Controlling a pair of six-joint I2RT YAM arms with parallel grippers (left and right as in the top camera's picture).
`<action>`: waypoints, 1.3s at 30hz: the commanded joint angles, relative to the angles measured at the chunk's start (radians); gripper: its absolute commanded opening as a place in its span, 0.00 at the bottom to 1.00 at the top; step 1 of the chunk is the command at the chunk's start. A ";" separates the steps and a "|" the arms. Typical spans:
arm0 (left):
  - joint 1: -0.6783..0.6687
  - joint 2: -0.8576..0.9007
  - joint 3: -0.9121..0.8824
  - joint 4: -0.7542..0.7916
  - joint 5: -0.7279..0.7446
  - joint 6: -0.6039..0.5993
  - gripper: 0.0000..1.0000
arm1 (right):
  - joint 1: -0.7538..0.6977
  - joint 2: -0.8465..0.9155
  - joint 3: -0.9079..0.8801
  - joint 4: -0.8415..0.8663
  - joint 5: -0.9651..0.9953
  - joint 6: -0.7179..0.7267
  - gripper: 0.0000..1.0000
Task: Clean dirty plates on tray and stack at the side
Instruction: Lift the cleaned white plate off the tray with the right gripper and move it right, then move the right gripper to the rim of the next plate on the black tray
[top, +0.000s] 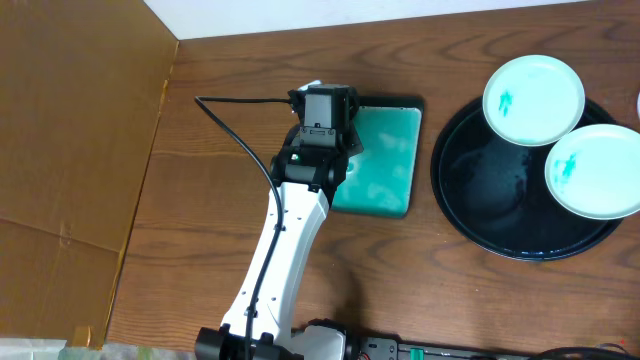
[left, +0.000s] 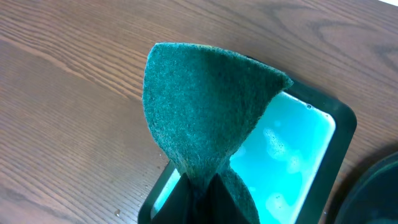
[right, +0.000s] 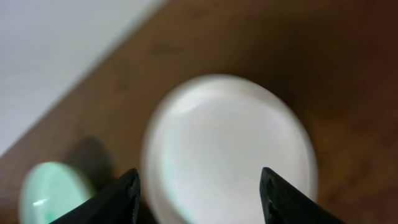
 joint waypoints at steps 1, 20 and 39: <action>0.005 -0.013 0.002 0.003 -0.016 -0.027 0.07 | 0.102 -0.095 0.009 0.019 -0.031 -0.057 0.57; 0.005 0.008 0.002 -0.003 -0.005 -0.122 0.07 | 0.582 0.197 0.009 0.167 0.294 -0.346 0.54; 0.005 0.009 0.002 -0.003 -0.005 -0.122 0.07 | 0.606 0.261 0.009 0.176 0.383 -0.387 0.42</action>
